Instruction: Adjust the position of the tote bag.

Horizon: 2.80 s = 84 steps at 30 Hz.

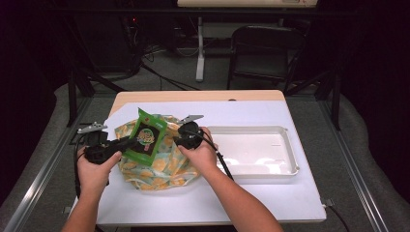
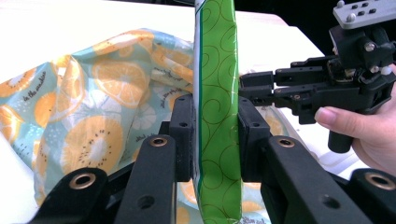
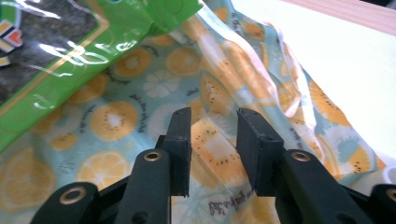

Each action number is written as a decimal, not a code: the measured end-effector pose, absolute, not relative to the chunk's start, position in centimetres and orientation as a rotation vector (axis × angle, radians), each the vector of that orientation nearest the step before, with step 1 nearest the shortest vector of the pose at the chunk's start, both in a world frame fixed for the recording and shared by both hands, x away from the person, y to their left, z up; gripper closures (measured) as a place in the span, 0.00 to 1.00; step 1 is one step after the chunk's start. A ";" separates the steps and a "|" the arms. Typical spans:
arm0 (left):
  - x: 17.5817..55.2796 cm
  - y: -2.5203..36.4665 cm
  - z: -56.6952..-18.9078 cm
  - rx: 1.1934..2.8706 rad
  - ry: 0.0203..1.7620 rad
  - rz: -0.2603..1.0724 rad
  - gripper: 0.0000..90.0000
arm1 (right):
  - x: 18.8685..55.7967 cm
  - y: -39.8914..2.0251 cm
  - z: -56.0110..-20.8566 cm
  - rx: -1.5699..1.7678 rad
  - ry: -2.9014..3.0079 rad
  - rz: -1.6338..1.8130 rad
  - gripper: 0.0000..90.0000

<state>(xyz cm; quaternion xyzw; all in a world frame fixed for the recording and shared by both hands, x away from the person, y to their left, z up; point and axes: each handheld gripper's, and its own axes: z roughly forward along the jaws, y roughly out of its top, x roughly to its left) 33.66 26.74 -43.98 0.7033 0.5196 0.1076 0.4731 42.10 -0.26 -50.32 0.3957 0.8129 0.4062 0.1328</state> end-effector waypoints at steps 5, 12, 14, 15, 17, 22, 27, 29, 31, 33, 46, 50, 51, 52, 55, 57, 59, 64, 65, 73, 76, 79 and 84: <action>33.5 27.0 -43.6 1.712 1.265 0.273 0.81 | 41.3 0.1 -49.9 1.114 2.369 1.211 0.72; 33.2 26.9 -43.3 1.701 1.256 0.286 0.81 | 40.2 0.1 -48.9 1.060 2.374 1.261 0.69; 33.1 27.0 -43.2 1.701 1.254 0.290 0.81 | 40.1 0.0 -48.7 1.058 2.376 1.272 0.69; 33.1 26.9 -43.2 1.699 1.253 0.292 0.81 | 40.0 -0.2 -48.4 1.059 2.376 1.287 0.68; 33.0 26.9 -43.0 1.697 1.250 0.297 0.81 | 39.7 -0.4 -48.1 1.051 2.372 1.298 0.68; 32.7 26.9 -42.6 1.687 1.242 0.303 0.81 | 38.6 -1.0 -46.9 1.010 2.369 1.359 0.65; 32.4 26.4 -42.2 1.686 1.216 0.306 0.81 | 37.0 -2.6 -46.1 0.972 2.354 1.400 0.63; 32.4 26.2 -42.2 1.685 1.212 0.304 0.81 | 36.6 -3.3 -46.1 0.973 2.358 1.397 0.63; 32.4 25.4 -42.1 1.696 1.190 0.295 0.81 | 35.8 -5.0 -46.4 0.977 2.347 1.390 0.63; 32.5 24.7 -42.0 1.707 1.173 0.290 0.81 | 35.4 -6.0 -46.6 0.998 2.336 1.397 0.63; 34.3 17.3 -41.8 1.768 1.044 0.234 0.81 | 34.6 -11.4 -46.8 1.100 2.267 1.522 0.54; 34.7 14.6 -41.9 1.785 0.992 0.222 0.81 | 34.7 -12.9 -47.2 1.124 2.256 1.560 0.53; 34.7 14.6 -41.9 1.785 0.992 0.222 0.81 | 34.7 -13.2 -47.2 1.121 2.275 1.544 0.53; 34.7 13.6 -42.1 1.786 0.980 0.207 0.81 | 34.7 -13.5 -47.3 1.125 2.274 1.557 0.53; 34.6 12.4 -42.4 1.800 0.961 0.186 0.81 | 34.8 -14.2 -47.7 1.148 2.285 1.604 0.53; 34.5 11.8 -42.5 1.808 0.944 0.177 0.81 | 34.9 -14.4 -48.0 1.164 2.275 1.624 0.53; 34.4 11.6 -42.6 1.812 0.944 0.175 0.81 | 34.9 -14.6 -48.0 1.178 2.271 1.635 0.52; 34.2 11.1 -43.0 1.802 0.929 0.156 0.81 | 35.1 -15.2 -48.5 1.236 2.267 1.713 0.51; 34.2 11.1 -43.0 1.802 0.929 0.156 0.81 | 35.1 -15.2 -48.5 1.236 2.267 1.713 0.51; 34.5 11.0 -43.7 1.817 0.939 0.141 0.80 | 35.1 -14.9 -48.9 1.258 2.271 1.688 0.51; 34.6 11.0 -44.0 1.815 0.952 0.130 0.80 | 35.0 -15.1 -49.0 1.289 2.246 1.692 0.55; 34.8 11.0 -44.4 1.816 0.956 0.123 0.79 | 35.0 -15.4 -49.0 1.324 2.225 1.706 0.60; 34.8 10.8 -44.7 1.831 0.961 0.112 0.78 | 35.0 -15.8 -49.1 1.365 2.175 1.722 0.68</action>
